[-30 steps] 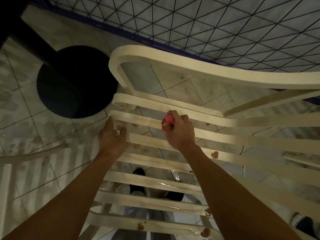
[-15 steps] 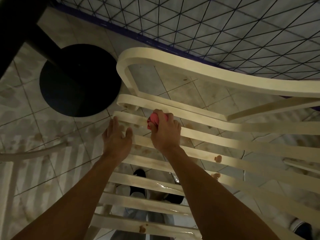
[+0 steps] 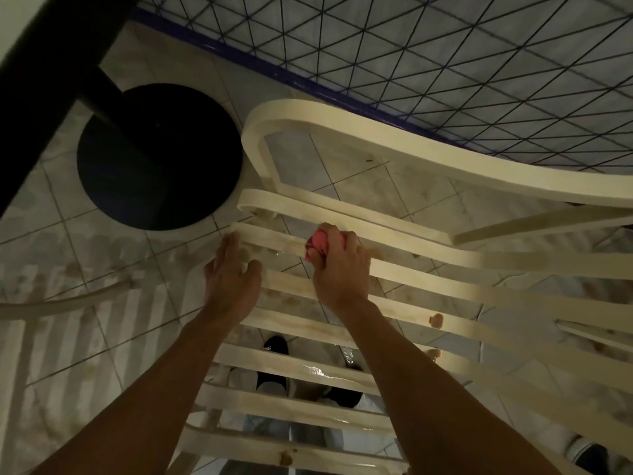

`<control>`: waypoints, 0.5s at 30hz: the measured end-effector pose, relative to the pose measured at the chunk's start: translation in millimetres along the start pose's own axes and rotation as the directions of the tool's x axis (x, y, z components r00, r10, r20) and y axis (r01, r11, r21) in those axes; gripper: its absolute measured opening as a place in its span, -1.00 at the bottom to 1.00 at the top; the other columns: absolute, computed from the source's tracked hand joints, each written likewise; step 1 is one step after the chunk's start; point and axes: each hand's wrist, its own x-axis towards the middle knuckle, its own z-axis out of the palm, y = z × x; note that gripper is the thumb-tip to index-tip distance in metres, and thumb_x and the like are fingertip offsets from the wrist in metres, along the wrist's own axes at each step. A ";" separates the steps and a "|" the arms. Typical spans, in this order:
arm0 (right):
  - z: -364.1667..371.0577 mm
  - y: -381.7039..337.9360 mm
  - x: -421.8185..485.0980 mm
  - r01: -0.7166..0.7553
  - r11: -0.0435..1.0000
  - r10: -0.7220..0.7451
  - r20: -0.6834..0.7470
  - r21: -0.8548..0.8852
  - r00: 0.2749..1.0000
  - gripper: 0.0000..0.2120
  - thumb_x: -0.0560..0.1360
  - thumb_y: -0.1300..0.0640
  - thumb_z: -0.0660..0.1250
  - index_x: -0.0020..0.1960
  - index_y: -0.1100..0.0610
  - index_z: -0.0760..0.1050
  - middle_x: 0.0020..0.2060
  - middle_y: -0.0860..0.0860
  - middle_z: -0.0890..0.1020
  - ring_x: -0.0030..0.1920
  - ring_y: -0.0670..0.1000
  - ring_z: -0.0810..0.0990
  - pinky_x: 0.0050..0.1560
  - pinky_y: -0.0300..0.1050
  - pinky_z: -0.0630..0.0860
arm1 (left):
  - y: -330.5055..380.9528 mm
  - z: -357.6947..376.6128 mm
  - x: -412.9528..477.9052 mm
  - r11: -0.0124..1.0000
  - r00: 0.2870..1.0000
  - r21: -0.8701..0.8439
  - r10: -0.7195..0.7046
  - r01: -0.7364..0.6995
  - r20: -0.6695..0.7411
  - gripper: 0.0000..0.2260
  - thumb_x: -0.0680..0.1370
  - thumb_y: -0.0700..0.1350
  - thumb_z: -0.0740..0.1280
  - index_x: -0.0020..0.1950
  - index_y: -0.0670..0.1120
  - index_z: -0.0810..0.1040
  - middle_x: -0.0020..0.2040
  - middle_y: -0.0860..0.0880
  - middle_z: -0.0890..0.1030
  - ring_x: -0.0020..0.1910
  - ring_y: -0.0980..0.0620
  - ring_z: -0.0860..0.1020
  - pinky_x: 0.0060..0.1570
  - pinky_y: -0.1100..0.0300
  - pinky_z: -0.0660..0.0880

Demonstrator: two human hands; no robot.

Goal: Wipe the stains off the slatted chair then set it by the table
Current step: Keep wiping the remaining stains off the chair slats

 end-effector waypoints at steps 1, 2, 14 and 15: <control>3.9 -7.2 1.3 0.012 1.000 -0.012 0.002 0.010 1.000 -0.60 0.63 -0.11 0.20 0.43 -0.03 0.32 0.23 0.13 0.46 0.19 0.21 0.45 0.33 0.12 0.29 | 1.2 -0.8 -0.8 1.000 1.000 -0.010 -0.007 0.007 0.006 -0.44 0.66 -0.08 0.16 0.63 0.04 0.04 0.62 0.04 0.08 0.53 -0.11 0.14 0.46 -0.05 0.12; 7.7 -15.3 3.0 0.020 1.000 -0.020 0.006 0.020 1.000 -0.59 0.63 -0.11 0.20 0.44 -0.02 0.32 0.23 0.13 0.45 0.18 0.22 0.45 0.33 0.11 0.29 | 2.3 -1.7 -1.2 1.000 1.000 -0.021 -0.015 0.015 0.013 -0.45 0.66 -0.09 0.15 0.63 0.05 0.04 0.62 0.05 0.06 0.54 -0.09 0.11 0.47 -0.03 0.10; 19.5 -59.1 10.1 0.084 0.995 -0.087 0.064 0.046 0.994 -0.59 0.62 -0.15 0.18 0.43 -0.08 0.29 0.22 0.11 0.46 0.13 0.22 0.48 0.30 0.19 0.32 | 7.8 -16.5 -4.7 0.996 0.997 -0.084 -0.016 0.022 0.078 -0.46 0.61 -0.16 0.09 0.61 0.03 0.13 0.59 -0.07 0.21 0.54 -0.09 0.20 0.54 -0.07 0.09; 16.4 -50.9 8.2 0.073 0.996 -0.075 0.041 0.043 0.996 -0.59 0.61 -0.16 0.20 0.42 -0.08 0.30 0.21 0.10 0.47 0.12 0.21 0.49 0.29 0.18 0.34 | 9.0 -18.0 -5.5 0.997 0.997 -0.071 -0.012 0.018 0.082 -0.47 0.63 -0.20 0.09 0.61 0.01 0.13 0.60 -0.03 0.18 0.55 -0.04 0.16 0.54 0.02 0.05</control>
